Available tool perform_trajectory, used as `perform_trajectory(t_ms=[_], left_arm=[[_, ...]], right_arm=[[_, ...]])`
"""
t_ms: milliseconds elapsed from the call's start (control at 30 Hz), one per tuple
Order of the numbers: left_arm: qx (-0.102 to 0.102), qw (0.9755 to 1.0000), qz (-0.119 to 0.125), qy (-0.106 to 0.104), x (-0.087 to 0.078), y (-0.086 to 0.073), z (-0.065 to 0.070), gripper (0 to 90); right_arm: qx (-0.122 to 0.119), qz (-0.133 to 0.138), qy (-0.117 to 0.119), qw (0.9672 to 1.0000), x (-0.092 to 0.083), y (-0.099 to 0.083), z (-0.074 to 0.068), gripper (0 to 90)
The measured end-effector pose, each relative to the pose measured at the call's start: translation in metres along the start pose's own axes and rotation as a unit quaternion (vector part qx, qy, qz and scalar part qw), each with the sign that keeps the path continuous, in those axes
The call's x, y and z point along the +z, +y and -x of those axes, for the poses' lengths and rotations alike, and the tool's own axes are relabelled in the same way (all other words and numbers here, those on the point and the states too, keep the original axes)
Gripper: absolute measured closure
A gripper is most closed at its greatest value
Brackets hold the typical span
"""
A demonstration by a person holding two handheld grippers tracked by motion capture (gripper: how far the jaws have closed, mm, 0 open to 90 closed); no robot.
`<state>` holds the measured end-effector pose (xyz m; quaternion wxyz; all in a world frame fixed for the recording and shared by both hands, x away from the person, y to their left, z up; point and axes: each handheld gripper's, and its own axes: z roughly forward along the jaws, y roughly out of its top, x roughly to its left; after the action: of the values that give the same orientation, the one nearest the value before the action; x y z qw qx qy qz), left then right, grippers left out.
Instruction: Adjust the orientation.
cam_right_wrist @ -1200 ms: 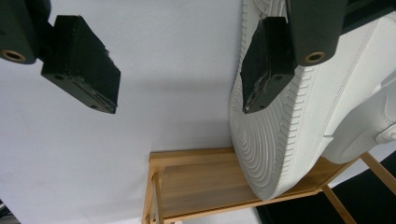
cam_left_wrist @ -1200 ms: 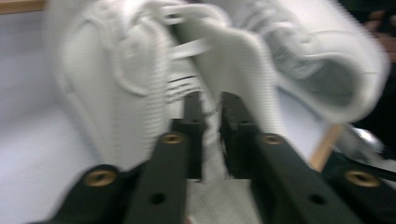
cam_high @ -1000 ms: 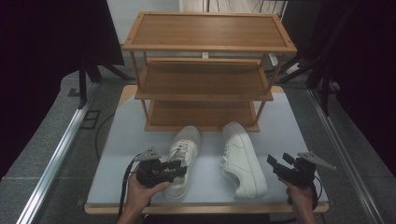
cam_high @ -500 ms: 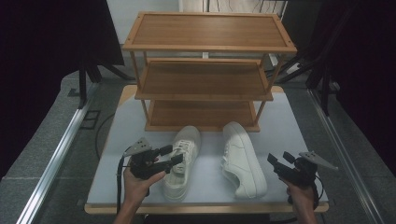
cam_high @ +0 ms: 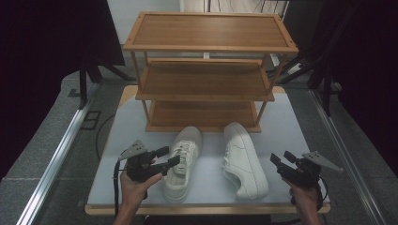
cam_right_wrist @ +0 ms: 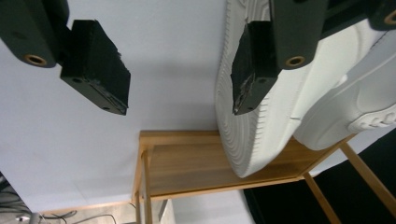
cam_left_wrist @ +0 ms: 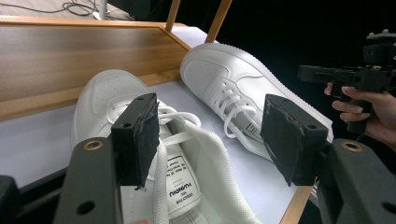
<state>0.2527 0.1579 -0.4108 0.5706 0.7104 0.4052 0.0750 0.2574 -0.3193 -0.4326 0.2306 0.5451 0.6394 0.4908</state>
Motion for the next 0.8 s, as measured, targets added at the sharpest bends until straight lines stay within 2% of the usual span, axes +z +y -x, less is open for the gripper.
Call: perform_trajectory(t_ms=[267,400,500,533,600,700,733,800], left_arm=[[-0.003,1.0000,0.005,0.000,-0.003,-0.001,0.000,36.9],[-0.011,0.9999,0.008,0.000,-0.005,-0.002,-0.002,36.8],[-0.020,0.9998,0.011,0.001,-0.005,-0.002,-0.005,36.8],[-0.022,0.9997,0.011,0.000,-0.005,-0.002,-0.005,36.8],[-0.023,0.9997,0.012,-0.001,-0.004,-0.002,-0.005,36.8],[-0.022,0.9997,0.010,-0.003,-0.003,-0.002,-0.004,36.9],[-0.022,0.9997,0.009,-0.004,-0.002,-0.002,-0.004,36.9],[-0.022,0.9997,0.007,-0.006,-0.002,-0.002,-0.004,36.8]], right_arm=[[-0.014,0.011,0.005,0.9998,-0.005,0.004,-0.005,43.7],[-0.035,0.017,0.006,0.9992,-0.007,0.007,-0.013,52.5],[-0.050,0.014,0.019,0.9985,-0.008,0.006,-0.021,59.2],[-0.060,0.016,0.032,0.9976,-0.009,0.006,-0.027,64.0],[-0.063,0.015,0.038,0.9972,-0.010,0.006,-0.031,65.4],[-0.089,0.011,0.055,0.9945,-0.013,0.006,-0.046,72.7],[-0.098,0.006,0.069,0.9928,-0.014,0.005,-0.055,78.7],[-0.103,0.002,0.076,0.9917,-0.014,0.004,-0.059,80.7]])
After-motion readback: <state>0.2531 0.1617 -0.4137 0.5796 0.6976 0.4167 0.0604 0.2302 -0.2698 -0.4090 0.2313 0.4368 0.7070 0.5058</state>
